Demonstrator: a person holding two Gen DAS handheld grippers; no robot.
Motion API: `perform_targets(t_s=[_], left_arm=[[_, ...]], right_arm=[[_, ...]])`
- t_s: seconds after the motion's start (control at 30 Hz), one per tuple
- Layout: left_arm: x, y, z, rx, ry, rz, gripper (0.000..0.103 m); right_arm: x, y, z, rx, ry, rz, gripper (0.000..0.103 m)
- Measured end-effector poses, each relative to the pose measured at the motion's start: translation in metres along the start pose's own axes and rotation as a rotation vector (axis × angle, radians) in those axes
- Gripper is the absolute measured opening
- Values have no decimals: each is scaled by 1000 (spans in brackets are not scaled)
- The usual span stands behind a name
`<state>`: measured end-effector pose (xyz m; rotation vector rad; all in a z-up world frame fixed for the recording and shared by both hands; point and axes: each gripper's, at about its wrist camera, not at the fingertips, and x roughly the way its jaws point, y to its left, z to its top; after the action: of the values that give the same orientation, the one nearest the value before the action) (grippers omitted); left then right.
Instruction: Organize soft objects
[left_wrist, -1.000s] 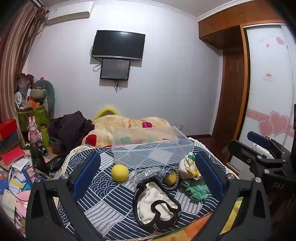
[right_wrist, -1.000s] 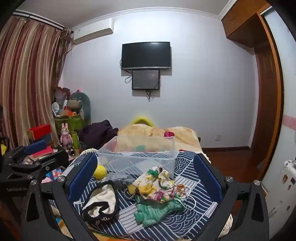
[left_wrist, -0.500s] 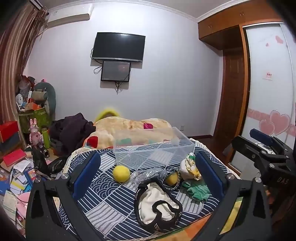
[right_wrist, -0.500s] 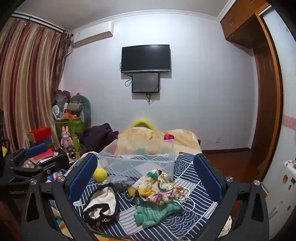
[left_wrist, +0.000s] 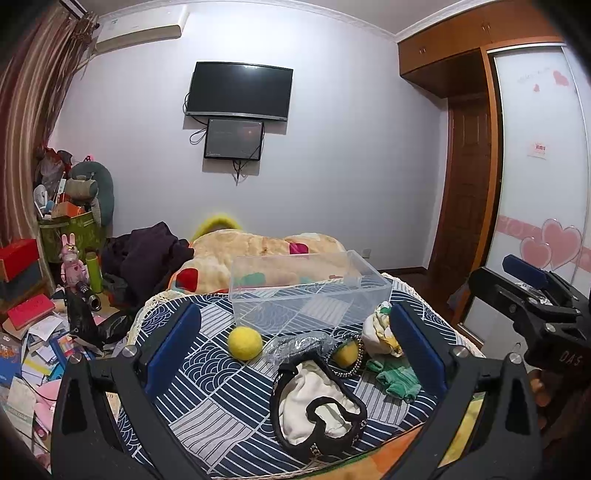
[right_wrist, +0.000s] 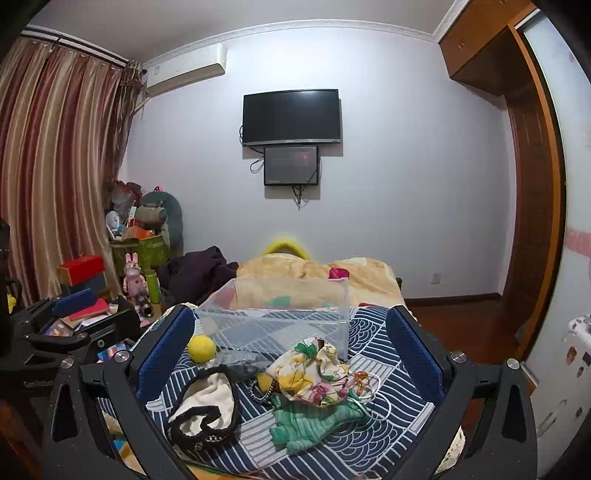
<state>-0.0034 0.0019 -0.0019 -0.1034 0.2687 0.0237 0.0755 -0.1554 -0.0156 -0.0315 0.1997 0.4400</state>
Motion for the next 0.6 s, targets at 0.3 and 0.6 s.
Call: perform_targets(t_s=[0.3,0.6], left_arm=[[0,0,0,1,-1,0,103],[-5,0,0,2,-14,5,103]], right_arm=[[-1,0,0,3,-4,-1,103],[-1,2,0,-2,-9,7,103]])
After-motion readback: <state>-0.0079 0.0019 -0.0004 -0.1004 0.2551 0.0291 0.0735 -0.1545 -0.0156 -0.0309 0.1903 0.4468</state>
